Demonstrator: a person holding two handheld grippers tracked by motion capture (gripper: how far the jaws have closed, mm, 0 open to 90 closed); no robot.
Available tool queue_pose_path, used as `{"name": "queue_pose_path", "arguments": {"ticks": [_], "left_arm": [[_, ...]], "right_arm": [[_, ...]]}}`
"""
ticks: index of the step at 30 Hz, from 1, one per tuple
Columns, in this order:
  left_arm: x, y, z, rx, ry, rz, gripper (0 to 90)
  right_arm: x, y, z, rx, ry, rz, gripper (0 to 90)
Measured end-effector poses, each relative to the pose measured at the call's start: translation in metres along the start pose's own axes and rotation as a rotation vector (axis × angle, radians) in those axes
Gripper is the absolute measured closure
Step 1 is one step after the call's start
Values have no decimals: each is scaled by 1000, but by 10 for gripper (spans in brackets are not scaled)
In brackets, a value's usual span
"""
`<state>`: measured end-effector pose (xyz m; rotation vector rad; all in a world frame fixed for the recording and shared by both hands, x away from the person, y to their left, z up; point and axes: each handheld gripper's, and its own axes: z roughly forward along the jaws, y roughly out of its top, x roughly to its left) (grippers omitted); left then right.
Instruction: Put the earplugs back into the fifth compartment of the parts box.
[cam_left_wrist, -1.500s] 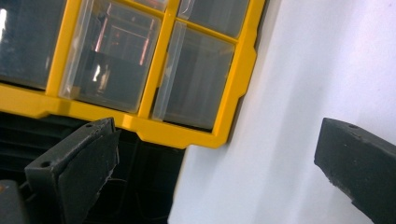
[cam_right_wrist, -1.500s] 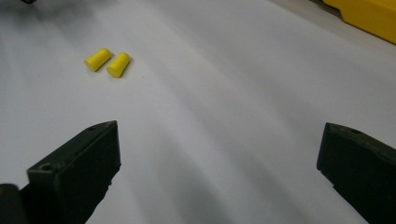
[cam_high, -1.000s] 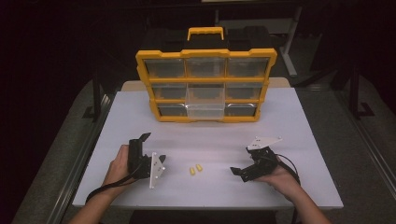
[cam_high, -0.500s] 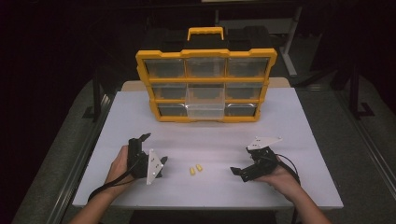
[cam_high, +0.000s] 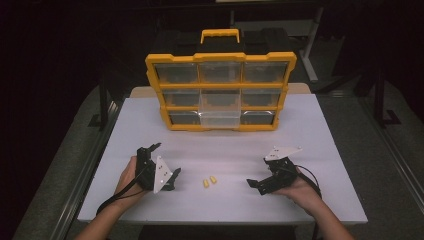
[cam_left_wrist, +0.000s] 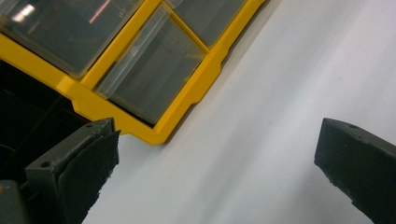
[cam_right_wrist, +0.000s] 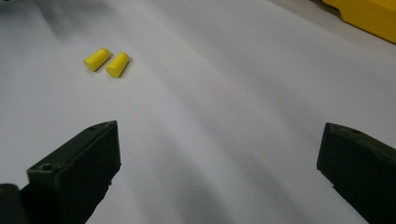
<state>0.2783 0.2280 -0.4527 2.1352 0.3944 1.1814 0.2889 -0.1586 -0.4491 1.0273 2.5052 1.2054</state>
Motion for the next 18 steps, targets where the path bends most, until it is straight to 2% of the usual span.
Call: {"name": "queue_pose_path", "arguments": {"ticks": [5,8,10,11,18], "left_arm": [[2,0,0,0,-18,-42,0],[4,-1,1,-1,-40,-95,0],[4,-1,1,-1,-40,-95,0],[6,-1,1,1,-57,-131,0],[10,-2,1,1,-94,-219,0]], "right_arm": [[0,0,0,0,0,1,0],[0,0,0,1,-1,1,0],[0,0,0,1,0,1,0],[0,0,0,1,0,1,0],[0,0,0,0,-1,1,0]]}}
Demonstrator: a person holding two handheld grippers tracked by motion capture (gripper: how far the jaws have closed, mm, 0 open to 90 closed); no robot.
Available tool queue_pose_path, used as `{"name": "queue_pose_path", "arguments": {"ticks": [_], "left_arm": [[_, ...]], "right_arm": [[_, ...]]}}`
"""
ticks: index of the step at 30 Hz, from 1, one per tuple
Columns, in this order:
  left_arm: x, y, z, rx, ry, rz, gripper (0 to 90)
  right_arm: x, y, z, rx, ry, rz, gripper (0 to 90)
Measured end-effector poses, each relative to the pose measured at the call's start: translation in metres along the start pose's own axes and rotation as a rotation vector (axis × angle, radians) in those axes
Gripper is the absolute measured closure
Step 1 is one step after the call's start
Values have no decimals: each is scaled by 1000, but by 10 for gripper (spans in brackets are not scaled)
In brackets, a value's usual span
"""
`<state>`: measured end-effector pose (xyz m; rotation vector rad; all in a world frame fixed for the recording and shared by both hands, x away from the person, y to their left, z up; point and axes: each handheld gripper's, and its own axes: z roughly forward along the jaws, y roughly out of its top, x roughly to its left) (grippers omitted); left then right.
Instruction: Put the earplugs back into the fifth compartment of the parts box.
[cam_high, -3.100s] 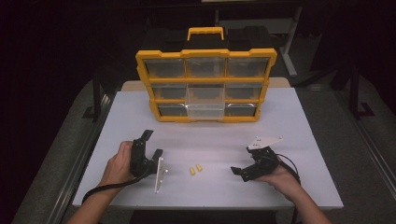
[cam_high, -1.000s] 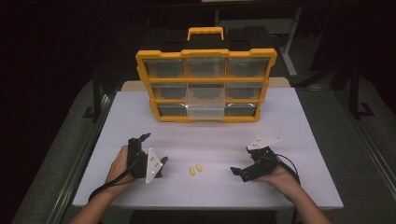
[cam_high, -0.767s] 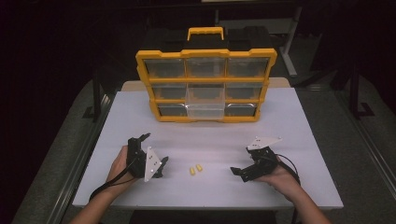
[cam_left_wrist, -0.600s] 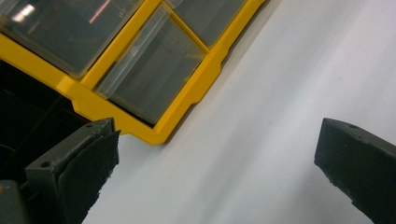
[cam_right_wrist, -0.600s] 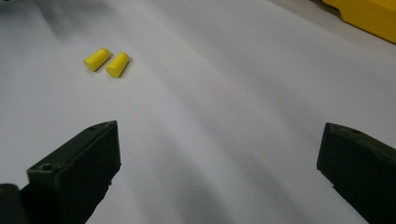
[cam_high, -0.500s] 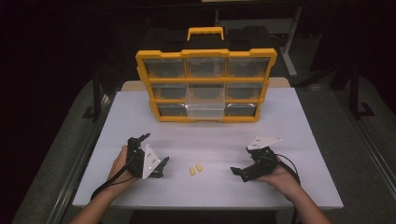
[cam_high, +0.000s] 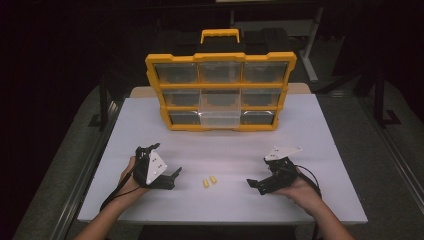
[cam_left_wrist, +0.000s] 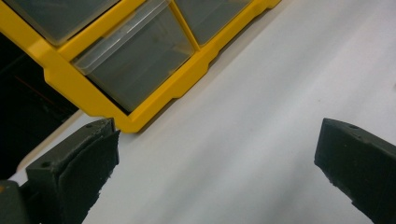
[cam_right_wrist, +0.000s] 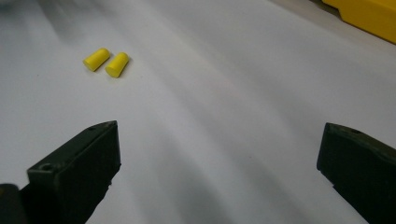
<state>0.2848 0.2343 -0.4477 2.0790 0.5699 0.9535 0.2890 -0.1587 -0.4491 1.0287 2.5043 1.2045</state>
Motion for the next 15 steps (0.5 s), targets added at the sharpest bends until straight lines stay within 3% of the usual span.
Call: {"name": "queue_pose_path", "arguments": {"ticks": [3,5,6,15], "left_arm": [[3,0,0,0,-15,-39,0],[3,0,0,0,-15,-39,0],[5,0,0,1,-28,-75,0],[12,-2,1,6,-95,-201,0]], "right_arm": [[0,0,0,0,0,0,0],[0,0,0,0,0,0,0],[0,0,0,0,0,0,0],[0,0,0,-1,-1,0,0]]}}
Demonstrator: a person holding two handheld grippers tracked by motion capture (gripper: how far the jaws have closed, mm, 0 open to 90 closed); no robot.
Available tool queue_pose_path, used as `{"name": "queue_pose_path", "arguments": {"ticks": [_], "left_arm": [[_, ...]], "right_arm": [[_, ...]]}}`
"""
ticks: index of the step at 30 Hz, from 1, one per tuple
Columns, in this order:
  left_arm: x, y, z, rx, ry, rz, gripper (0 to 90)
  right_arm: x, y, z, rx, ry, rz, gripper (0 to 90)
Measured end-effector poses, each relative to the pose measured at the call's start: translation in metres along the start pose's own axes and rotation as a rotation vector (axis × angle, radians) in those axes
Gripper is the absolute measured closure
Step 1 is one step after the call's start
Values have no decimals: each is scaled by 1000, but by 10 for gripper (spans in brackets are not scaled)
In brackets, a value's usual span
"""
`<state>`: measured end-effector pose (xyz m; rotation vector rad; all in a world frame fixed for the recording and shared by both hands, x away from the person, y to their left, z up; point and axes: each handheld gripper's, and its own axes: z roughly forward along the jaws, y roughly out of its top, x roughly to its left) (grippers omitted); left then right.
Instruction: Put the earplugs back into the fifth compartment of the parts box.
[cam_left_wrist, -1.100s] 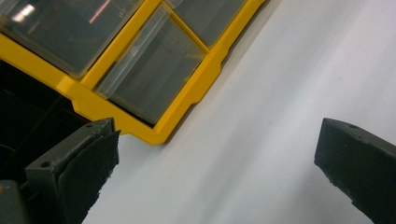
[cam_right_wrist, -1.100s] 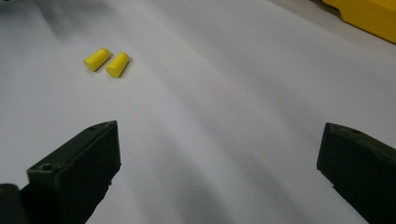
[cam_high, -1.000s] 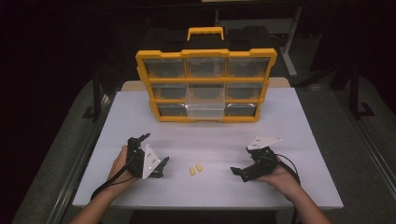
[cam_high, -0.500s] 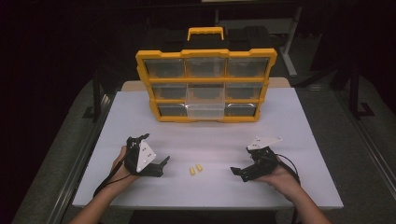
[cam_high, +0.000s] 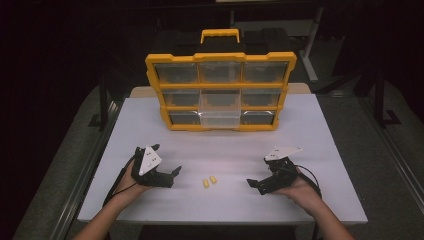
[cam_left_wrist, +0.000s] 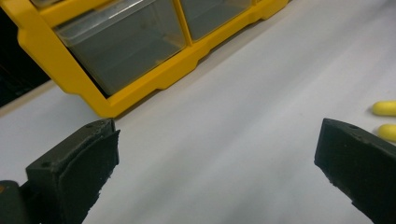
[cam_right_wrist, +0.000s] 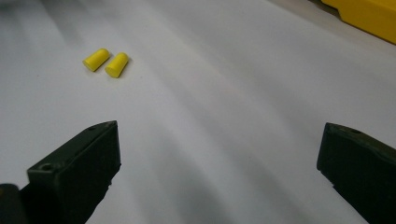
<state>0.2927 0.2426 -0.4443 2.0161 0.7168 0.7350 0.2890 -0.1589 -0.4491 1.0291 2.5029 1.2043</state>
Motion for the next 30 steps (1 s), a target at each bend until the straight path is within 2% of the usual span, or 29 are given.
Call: {"name": "queue_pose_path", "arguments": {"ticks": [1,2,6,11,16,21,30], "left_arm": [[0,0,0,0,0,0,0],[2,0,0,-3,-17,-36,0],[6,0,0,-5,-57,-109,0],[10,-1,1,5,-95,-169,0],[14,-3,1,4,-139,-198,7],[13,-6,-1,-5,-152,-221,7],[10,-16,-12,-6,-160,-193,8]], "right_arm": [[0,0,0,0,0,0,0],[0,0,0,1,0,1,0],[0,0,0,1,-1,1,0],[0,0,0,1,-1,2,0],[0,0,0,0,0,3,0],[-1,0,-1,-5,-1,4,0],[-1,1,-1,-5,0,4,0]]}}
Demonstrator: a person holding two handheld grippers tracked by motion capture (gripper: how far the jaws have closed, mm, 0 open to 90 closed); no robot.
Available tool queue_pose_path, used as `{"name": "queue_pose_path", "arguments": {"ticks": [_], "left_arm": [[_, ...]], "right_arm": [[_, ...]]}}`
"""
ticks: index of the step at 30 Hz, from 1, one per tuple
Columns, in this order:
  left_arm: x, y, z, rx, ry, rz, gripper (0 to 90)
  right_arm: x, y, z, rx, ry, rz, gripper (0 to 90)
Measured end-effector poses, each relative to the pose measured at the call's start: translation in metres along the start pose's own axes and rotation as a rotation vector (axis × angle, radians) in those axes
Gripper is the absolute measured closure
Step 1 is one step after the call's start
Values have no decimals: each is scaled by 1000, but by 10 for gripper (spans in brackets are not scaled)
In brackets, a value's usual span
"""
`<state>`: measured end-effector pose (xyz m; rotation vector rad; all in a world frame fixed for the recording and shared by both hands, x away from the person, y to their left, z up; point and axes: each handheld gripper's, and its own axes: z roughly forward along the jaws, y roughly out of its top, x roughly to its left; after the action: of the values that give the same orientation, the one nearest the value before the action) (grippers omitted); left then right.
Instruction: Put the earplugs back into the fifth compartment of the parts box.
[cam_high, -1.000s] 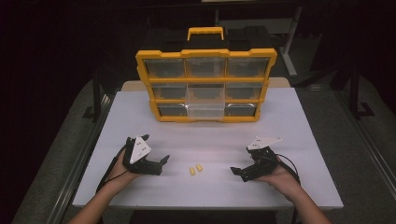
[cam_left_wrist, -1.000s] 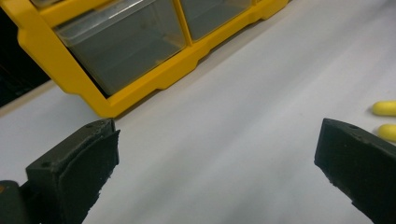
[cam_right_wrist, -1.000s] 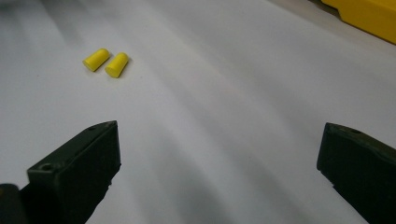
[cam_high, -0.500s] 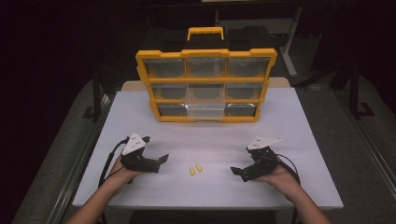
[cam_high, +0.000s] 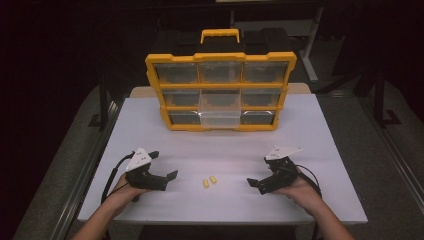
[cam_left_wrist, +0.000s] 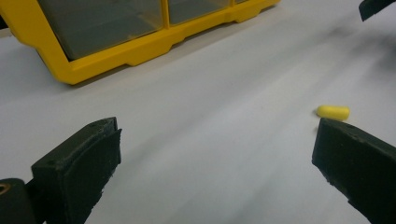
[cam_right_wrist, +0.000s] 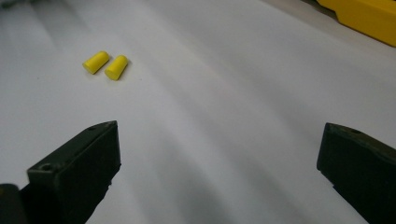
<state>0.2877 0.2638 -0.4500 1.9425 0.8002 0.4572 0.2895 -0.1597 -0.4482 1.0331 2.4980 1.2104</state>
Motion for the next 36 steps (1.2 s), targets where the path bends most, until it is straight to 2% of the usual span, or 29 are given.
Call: {"name": "queue_pose_path", "arguments": {"ticks": [6,16,22,36], "left_arm": [[-1,-3,-6,-7,-3,-4,8],[1,-4,-6,0,2,-2,7],[1,-4,-3,14,-11,-4,7],[0,-3,-2,12,-28,-20,7]], "right_arm": [[0,1,-1,-4,6,-1,0],[1,7,0,-2,28,-9,0],[2,13,0,-3,33,-19,0],[4,29,4,-3,66,-32,0]]}}
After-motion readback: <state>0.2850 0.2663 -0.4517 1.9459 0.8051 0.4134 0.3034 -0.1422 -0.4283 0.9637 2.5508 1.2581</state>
